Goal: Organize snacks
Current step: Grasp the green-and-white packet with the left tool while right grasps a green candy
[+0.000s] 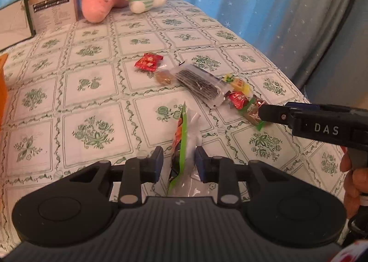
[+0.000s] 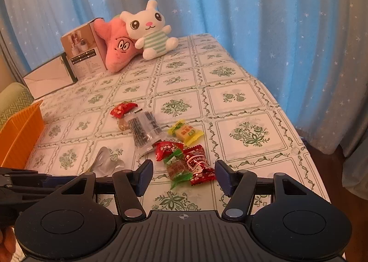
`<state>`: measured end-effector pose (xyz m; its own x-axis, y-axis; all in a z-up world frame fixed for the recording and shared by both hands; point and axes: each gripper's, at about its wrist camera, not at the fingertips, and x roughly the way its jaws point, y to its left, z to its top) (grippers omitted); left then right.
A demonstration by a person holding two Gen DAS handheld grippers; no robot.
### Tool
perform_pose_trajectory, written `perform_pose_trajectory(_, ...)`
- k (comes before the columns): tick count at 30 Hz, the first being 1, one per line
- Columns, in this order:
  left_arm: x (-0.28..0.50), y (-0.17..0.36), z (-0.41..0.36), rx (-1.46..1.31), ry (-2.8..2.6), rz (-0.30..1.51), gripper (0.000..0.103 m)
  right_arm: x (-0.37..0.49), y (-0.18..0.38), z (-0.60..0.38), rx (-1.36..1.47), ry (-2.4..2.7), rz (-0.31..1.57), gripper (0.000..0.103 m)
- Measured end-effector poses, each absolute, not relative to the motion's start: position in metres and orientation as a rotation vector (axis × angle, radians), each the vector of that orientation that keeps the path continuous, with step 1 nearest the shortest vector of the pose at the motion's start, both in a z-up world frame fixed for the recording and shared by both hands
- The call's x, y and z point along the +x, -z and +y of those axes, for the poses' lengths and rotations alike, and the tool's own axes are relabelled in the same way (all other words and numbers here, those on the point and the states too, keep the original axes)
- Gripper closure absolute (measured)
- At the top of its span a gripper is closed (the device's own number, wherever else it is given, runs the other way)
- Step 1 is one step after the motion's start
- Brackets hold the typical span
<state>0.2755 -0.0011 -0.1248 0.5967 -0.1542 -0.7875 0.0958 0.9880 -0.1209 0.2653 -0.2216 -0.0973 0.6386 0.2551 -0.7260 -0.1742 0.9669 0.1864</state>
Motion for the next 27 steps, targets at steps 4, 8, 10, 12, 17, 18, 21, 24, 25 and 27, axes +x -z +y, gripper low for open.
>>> perform_pose_trajectory(4, 0.279, 0.127, 0.001, -0.096, 0.17, 0.93, 0.083, 0.265, 0.098, -0.221, 0.086, -0.245, 0.842, 0.043)
perform_pose_trajectory(8, 0.276, 0.125, 0.001, -0.096, 0.185, 0.922, 0.083, 0.263, 0.096, -0.218, 0.07, -0.26, 0.826, 0.043)
perform_pose_trajectory(10, 0.272, 0.123, 0.003, -0.071, 0.161, 0.912, 0.083, 0.263, 0.096, -0.216, 0.058, -0.27, 0.825, 0.043)
perform_pose_trajectory(12, 0.266, 0.12, 0.007, -0.04, 0.139, 0.902, 0.083, 0.263, 0.097, -0.213, 0.052, -0.282, 0.824, 0.043)
perform_pose_trajectory(17, 0.254, 0.115, 0.029, -0.07, 0.099, 0.896, 0.083, 0.264, 0.099, -0.205, 0.023, -0.315, 0.825, 0.043)
perform_pose_trajectory(18, 0.252, 0.114, 0.032, -0.078, 0.093, 0.896, 0.083, 0.265, 0.1, -0.202, 0.013, -0.32, 0.826, 0.044)
perform_pose_trajectory(21, 0.248, 0.113, 0.04, -0.1, 0.084, 0.898, 0.083, 0.271, 0.106, -0.195, -0.02, -0.336, 0.847, 0.062)
perform_pose_trajectory(24, 0.245, 0.112, 0.046, -0.12, 0.078, 0.897, 0.083, 0.275, 0.114, -0.189, -0.075, -0.327, 0.865, 0.064)
perform_pose_trajectory(25, 0.245, 0.111, 0.046, -0.125, 0.077, 0.895, 0.083, 0.276, 0.116, -0.187, -0.094, -0.322, 0.872, 0.066)
perform_pose_trajectory(27, 0.243, 0.111, 0.048, -0.133, 0.074, 0.893, 0.083, 0.277, 0.121, -0.183, -0.132, -0.319, 0.886, 0.072)
